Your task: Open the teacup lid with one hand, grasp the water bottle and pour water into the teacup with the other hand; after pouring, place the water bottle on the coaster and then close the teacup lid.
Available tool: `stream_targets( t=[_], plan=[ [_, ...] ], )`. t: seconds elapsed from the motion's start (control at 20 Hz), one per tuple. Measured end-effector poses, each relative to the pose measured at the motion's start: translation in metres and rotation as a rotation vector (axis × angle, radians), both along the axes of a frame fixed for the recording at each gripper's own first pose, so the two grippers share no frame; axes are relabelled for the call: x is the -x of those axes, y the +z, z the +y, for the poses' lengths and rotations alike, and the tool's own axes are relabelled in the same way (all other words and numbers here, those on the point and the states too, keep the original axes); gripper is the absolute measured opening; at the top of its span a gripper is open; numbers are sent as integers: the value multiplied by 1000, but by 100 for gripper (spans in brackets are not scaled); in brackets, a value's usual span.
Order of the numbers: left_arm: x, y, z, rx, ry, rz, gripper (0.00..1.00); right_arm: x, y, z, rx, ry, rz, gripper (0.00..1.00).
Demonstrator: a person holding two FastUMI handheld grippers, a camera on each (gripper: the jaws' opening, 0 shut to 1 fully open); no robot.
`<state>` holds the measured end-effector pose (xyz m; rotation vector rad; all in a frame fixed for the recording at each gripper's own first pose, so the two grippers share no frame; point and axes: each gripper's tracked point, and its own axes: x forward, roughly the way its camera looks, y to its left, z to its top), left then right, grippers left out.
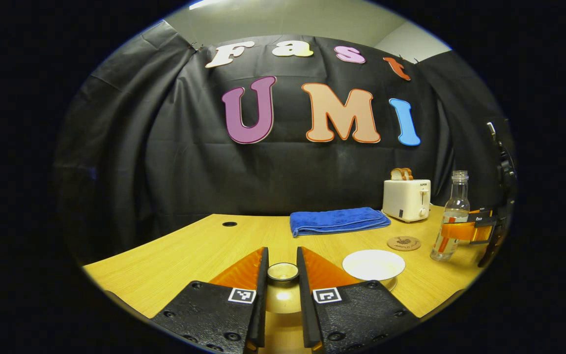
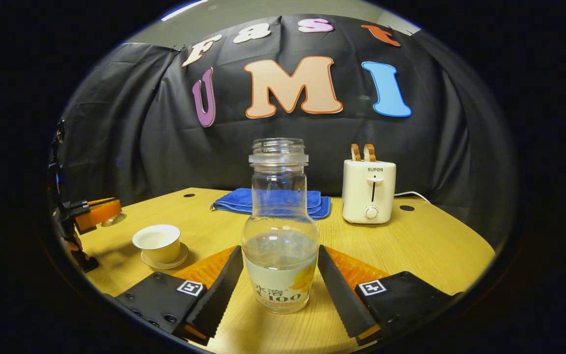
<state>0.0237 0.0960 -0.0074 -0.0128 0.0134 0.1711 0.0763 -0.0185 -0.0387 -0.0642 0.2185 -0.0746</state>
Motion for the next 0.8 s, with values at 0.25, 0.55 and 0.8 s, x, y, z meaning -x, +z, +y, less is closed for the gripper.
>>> stream_targets(
  t=[0.25,0.55,0.8],
  plan=[
    [5,-1,18,1,23,3,27,-4,-14,-4,-3,-28,87,84],
    [6,-1,23,0,35,4,27,-9,-12,5,56,-34,72,82],
    [6,0,24,1,40,4,27,-10,-9,19,200,-17,54,82]
  ],
)
